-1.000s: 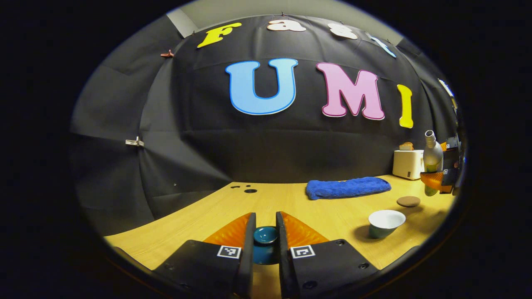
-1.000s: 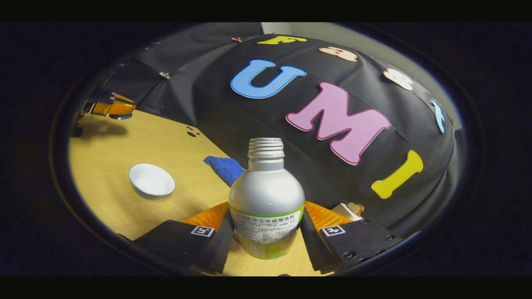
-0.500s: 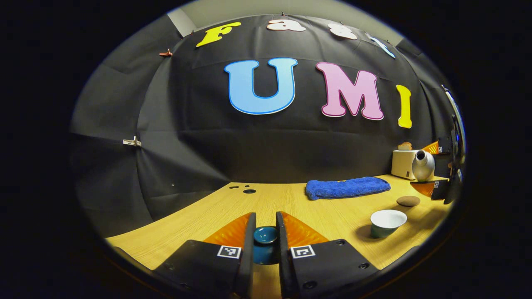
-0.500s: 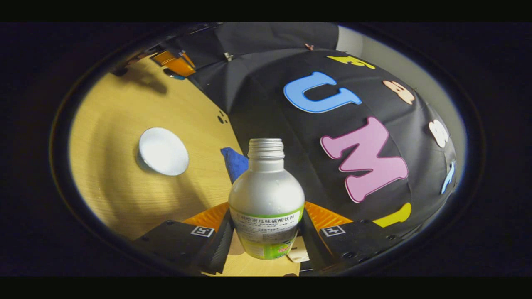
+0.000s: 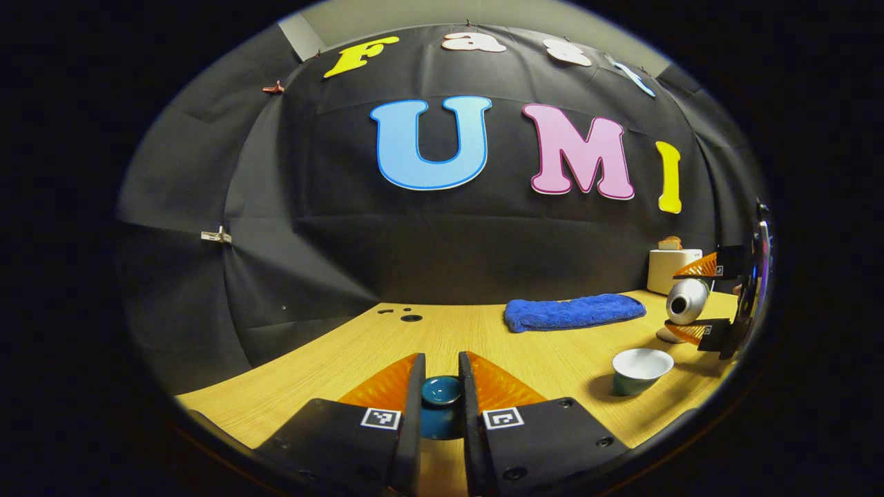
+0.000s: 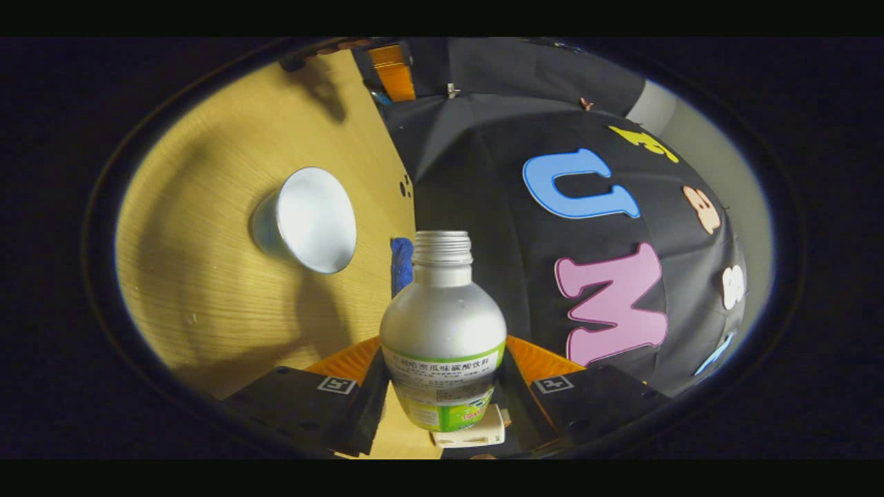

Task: Open the teacup lid with one hand, grasp the water bottle and pour water into the teacup with the other hand; after pouring, place the water bottle on the coaster and then close the teacup lid.

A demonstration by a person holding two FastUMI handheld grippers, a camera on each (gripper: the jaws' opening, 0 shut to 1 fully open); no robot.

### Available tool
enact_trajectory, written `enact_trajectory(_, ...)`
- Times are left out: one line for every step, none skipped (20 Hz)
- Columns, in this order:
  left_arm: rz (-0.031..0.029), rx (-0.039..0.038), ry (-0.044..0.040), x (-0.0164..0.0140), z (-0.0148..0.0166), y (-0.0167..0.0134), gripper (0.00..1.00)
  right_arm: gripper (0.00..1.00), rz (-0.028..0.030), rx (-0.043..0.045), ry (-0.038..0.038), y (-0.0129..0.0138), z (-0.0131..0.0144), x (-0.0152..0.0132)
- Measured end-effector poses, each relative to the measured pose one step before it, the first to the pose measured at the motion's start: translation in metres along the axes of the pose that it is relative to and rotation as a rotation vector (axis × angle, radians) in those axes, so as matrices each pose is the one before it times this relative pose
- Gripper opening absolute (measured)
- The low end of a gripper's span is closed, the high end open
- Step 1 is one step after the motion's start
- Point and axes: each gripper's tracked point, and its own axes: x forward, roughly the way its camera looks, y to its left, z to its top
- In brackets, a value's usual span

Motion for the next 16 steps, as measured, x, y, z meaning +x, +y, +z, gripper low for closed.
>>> enact_trajectory(-0.00142, -0.00014, -0.00016, -0.00025, 0.00026, -0.00028, 0.29, 0.78, 0.00095, -0.02563, -0.00514, 0.00087, 0.00168, 0.00068)
enact_trajectory(-0.00131, 0.00003, 0.00003, -0.00006, -0.00013, -0.00030, 0.29, 0.78, -0.00058, -0.02286, -0.00562, -0.00055, 0.00084, -0.00012)
enact_trajectory(-0.00174, 0.00005, 0.00014, 0.00013, 0.00026, -0.00043, 0.29, 0.78, -0.00065, -0.01907, -0.00477, -0.00104, 0.00196, 0.00217)
enact_trajectory(-0.00155, -0.00014, -0.00014, -0.00006, 0.00036, -0.00038, 0.29, 0.78, 0.00149, -0.02083, -0.00520, 0.00121, 0.00094, 0.00206)
enact_trajectory(-0.00445, 0.00031, -0.00018, 0.00032, 0.00006, -0.00039, 0.29, 0.78, 0.00189, -0.01727, -0.00337, 0.00034, 0.00066, 0.00075)
enact_trajectory(-0.00410, 0.00015, -0.00030, -0.00015, -0.00014, -0.00101, 0.29, 0.78, 0.00407, -0.01936, -0.00485, 0.00202, 0.00219, 0.00184)
enact_trajectory(-0.00181, -0.00007, 0.00004, 0.00001, 0.00021, 0.00004, 0.29, 0.78, 0.00172, -0.02939, -0.00589, 0.00157, 0.00160, 0.00149)
enact_trajectory(-0.00015, 0.00021, 0.00005, 0.00017, 0.00040, 0.00013, 0.29, 0.77, 0.00201, -0.02406, -0.00547, 0.00144, 0.00012, 0.00052)
enact_trajectory(0.00005, -0.00010, -0.00016, -0.00020, -0.00057, -0.00014, 0.29, 0.77, 0.00186, -0.02525, -0.00864, 0.00198, 0.00131, 0.00146)
enact_trajectory(-0.00050, 0.00003, 0.00008, 0.00022, 0.00026, -0.00029, 0.29, 0.80, -0.00040, -0.02111, -0.00427, 0.00087, -0.00005, 0.00013)
enact_trajectory(-0.00147, -0.00002, 0.00008, -0.00041, -0.00013, -0.00041, 0.29, 0.77, 0.00282, -0.01503, -0.00223, 0.00083, 0.00083, 0.00085)
enact_trajectory(-0.00097, -0.00014, 0.00004, 0.00011, 0.00051, -0.00009, 0.29, 0.77, 0.00228, -0.01220, -0.00229, 0.00122, -0.00008, 0.00027)
enact_trajectory(-0.00140, -0.00007, 0.00023, -0.00013, -0.00023, -0.00014, 0.29, 0.77, 0.00088, -0.01297, -0.00338, 0.00103, 0.00108, 0.00056)
enact_trajectory(-0.00167, 0.00030, -0.00031, -0.00002, 0.00022, -0.00030, 0.29, 0.77, 0.00187, -0.01286, -0.00250, 0.00042, 0.00098, -0.00003)
enact_trajectory(-0.00106, 0.00000, 0.00011, 0.00007, -0.00019, -0.00044, 0.29, 0.80, -0.00011, -0.01104, -0.00218, 0.00042, -0.00042, 0.00015)
enact_trajectory(-0.00002, -0.00003, -0.00006, -0.00008, 0.00049, 0.00002, 0.29, 0.77, 0.00169, -0.01190, -0.00541, 0.00075, 0.00109, -0.00017)
